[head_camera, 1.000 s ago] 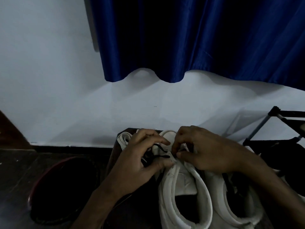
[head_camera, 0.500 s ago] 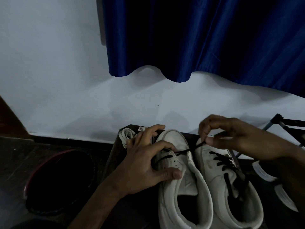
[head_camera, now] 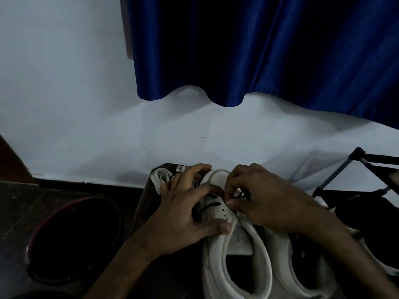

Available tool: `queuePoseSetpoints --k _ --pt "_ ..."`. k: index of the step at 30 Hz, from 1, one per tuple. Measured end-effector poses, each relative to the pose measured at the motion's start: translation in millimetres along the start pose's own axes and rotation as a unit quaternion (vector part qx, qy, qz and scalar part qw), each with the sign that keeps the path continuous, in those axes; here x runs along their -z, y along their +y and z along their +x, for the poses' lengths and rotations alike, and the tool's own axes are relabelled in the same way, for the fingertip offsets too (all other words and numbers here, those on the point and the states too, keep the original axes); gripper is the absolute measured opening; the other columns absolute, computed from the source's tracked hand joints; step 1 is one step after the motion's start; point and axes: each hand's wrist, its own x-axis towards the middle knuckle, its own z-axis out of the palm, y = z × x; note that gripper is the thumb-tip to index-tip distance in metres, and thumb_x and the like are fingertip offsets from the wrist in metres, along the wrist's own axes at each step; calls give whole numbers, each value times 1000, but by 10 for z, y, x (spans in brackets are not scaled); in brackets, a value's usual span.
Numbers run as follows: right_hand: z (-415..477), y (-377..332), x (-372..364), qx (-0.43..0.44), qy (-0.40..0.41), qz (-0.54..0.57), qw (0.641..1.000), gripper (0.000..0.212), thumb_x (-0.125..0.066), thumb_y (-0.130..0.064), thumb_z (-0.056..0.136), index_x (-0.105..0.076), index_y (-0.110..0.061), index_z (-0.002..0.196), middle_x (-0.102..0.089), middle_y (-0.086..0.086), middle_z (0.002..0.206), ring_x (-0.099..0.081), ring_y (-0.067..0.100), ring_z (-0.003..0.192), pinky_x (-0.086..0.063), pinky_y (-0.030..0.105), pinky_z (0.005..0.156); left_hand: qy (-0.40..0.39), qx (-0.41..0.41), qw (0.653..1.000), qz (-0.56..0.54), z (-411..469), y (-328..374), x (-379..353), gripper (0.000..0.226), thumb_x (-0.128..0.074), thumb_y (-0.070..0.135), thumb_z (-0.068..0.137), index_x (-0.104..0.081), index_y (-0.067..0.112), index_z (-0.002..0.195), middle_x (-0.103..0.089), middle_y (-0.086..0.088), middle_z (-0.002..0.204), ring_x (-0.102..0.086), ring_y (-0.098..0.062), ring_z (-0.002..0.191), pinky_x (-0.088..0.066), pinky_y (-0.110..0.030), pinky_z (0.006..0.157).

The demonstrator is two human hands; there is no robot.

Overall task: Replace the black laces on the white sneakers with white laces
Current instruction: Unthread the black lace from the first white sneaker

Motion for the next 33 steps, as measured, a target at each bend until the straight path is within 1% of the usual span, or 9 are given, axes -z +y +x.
queuePoseSetpoints --k 3,6,10,11,15,18,22,28,33 --pt "1 106 113 -3 19 21 1000 16 -66 -27 89 -63 -33 75 -49 -20 102 -44 5 103 -44 39 94 -2 3 1000 2 7 14 3 63 -57 83 64 -59 49 117 -14 31 150 -20 2 138 -10 -34 108" --pt "-127 330 476 -43 118 66 990 17 -63 -23 90 -62 -34 77 -51 -12 105 -50 9 103 -40 23 94 -3 0 1000 1 18 27 11 62 -58 82 64 -59 50 116 -15 30 149 -20 3 138 -9 -31 107" --pt "-294 529 746 -90 185 24 978 5 -64 -32 85 -66 -37 86 -54 -11 111 -51 9 107 -45 41 99 1 -7 1000 4 5 16 6 61 -57 81 65 -60 48 117 -14 30 149 -18 5 138 -6 -27 107" --pt "-289 491 730 -84 173 9 981 8 -64 -34 84 -66 -41 87 -54 -14 114 -50 8 109 -45 41 99 1 -6 1000 2 4 9 5 62 -57 82 65 -60 48 117 -14 30 149 -18 4 138 -6 -28 107" --pt "-147 103 458 7 52 32 998 11 -61 -43 86 -70 -44 92 -54 -25 114 -49 -7 107 -41 14 90 5 -1 1000 2 26 3 -1 66 -54 86 63 -59 48 117 -15 29 150 -21 2 137 -11 -33 108" --pt "-49 -31 174 14 -7 -18 1000 8 -64 -41 89 -68 -40 95 -51 -25 114 -42 -3 105 -44 33 95 5 2 1000 -2 35 26 -6 65 -56 83 64 -60 46 117 -16 30 150 -21 2 138 -13 -35 109" --pt "-33 -83 40 -21 -2 -57 998 10 -60 -43 91 -65 -38 99 -48 -23 116 -37 3 109 -42 40 96 6 -1 1000 -5 18 7 -16 67 -55 84 64 -60 44 118 -16 29 151 -20 2 138 -12 -34 110" --pt "-2 -106 56 -47 -10 -35 998 7 -67 -36 87 -65 -38 93 -49 -17 108 -38 5 102 -42 37 92 0 -3 1000 -7 34 22 -15 67 -57 81 64 -61 42 118 -16 28 151 -19 3 138 -9 -31 110" --pt "33 -159 -47 -60 12 -62 996 5 -63 -31 89 -59 -34 87 -47 -14 106 -38 7 104 -32 28 78 -4 -1 1000 -4 8 -3 -8 66 -56 81 65 -61 43 119 -16 28 151 -19 2 138 -11 -35 112"
